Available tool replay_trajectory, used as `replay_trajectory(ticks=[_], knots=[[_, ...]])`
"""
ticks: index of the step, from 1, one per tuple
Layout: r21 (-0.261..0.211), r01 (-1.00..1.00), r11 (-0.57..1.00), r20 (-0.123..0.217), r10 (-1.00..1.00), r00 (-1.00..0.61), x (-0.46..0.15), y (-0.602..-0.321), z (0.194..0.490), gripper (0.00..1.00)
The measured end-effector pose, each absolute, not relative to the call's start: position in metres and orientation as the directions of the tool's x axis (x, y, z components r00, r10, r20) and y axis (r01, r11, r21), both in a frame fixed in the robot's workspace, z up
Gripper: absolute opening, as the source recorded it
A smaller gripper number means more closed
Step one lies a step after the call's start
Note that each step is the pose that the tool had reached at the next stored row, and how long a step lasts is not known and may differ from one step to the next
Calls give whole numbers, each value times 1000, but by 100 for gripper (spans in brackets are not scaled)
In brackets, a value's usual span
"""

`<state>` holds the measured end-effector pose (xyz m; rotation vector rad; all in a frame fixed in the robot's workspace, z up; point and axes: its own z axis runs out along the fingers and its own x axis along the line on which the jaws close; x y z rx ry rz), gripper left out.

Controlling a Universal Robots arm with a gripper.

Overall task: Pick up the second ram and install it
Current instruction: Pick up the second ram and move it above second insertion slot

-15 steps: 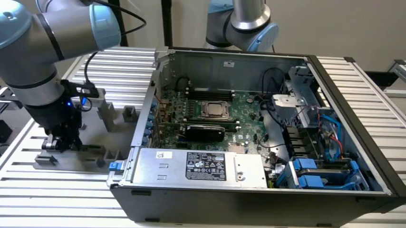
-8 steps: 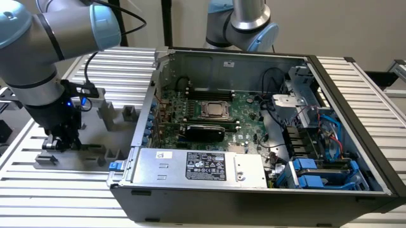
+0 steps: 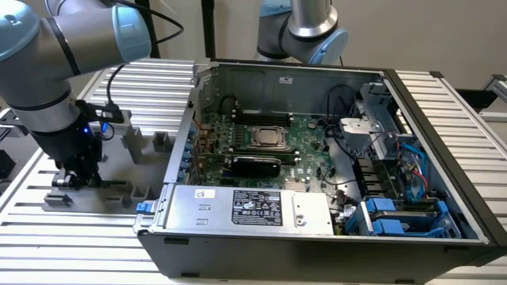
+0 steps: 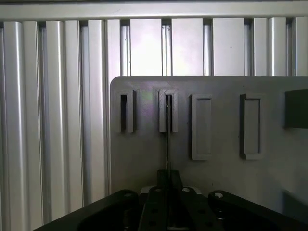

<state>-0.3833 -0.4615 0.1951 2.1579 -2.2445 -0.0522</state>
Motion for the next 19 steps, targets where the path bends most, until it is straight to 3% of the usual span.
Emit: replay_trajectory(ticks=[19], knots=[[43,-998,43,-3,-999,-43,-383,-462,205,0]])
